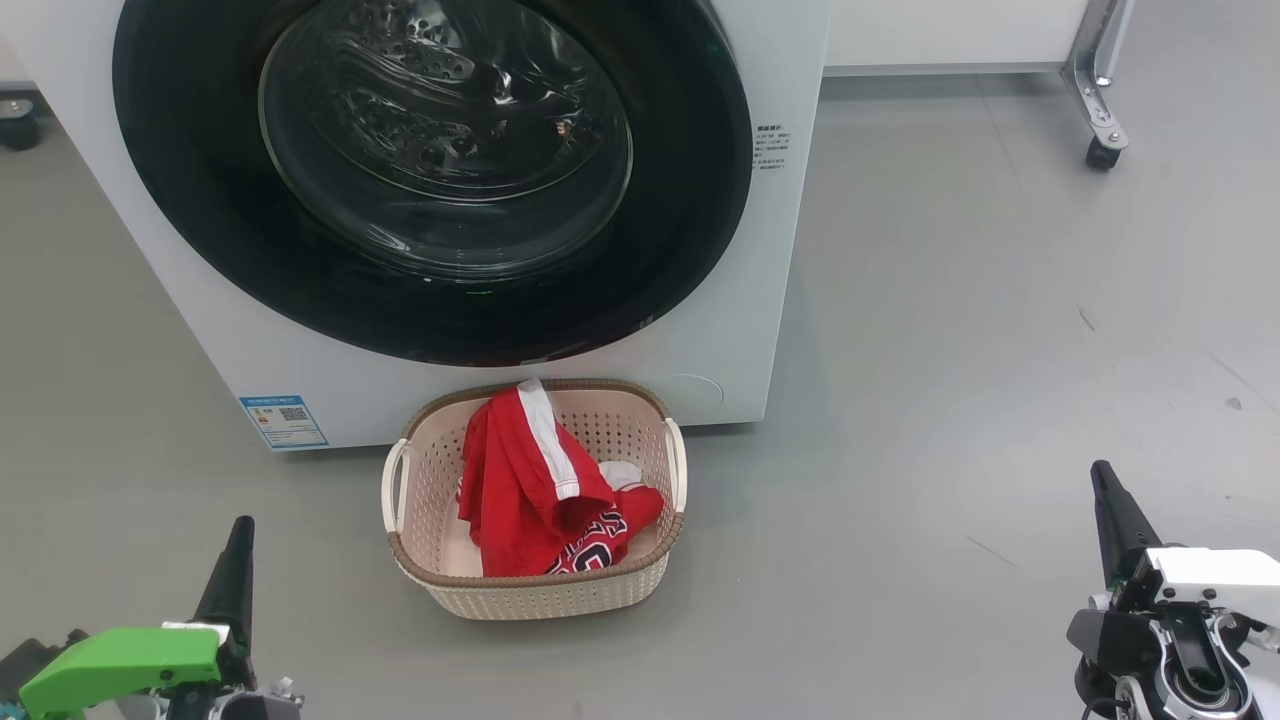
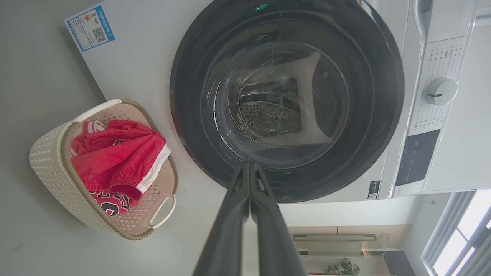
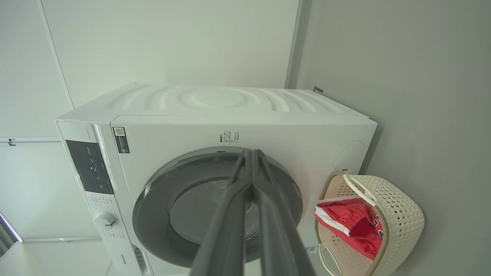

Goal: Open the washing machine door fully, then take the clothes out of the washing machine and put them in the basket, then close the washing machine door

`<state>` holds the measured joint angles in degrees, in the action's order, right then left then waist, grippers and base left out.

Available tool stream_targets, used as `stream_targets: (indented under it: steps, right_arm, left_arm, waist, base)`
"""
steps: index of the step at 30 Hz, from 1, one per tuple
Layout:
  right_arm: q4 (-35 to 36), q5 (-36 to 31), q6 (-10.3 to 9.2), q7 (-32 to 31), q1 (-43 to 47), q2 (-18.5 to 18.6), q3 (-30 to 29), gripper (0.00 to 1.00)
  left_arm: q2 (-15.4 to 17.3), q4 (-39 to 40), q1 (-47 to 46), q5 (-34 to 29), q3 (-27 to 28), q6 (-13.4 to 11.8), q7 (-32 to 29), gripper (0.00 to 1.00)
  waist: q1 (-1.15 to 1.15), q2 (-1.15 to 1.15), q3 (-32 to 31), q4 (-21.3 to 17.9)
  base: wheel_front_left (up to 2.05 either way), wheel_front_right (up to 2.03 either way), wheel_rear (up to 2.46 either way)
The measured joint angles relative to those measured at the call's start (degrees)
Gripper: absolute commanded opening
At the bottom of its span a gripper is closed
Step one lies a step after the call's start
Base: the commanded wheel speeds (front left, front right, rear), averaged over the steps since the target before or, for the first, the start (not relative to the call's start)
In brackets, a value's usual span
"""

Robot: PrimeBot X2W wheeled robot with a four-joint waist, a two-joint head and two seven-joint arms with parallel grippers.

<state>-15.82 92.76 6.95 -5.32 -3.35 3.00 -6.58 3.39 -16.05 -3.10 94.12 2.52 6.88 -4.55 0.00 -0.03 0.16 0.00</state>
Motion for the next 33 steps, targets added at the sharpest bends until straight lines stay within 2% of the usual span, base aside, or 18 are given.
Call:
stream_targets:
  steps: [33]
  right_arm:
    - [0.01,0.0,0.0,0.0,0.0,-0.12,-0.09,0.0]
  left_arm:
    - [-0.04,0.12,-0.01,0.0,0.2,0.0,0.0,0.0]
  waist:
    - [0.0,0.0,0.01,0.0]
  base:
    - [0.0,0.0,0.0]
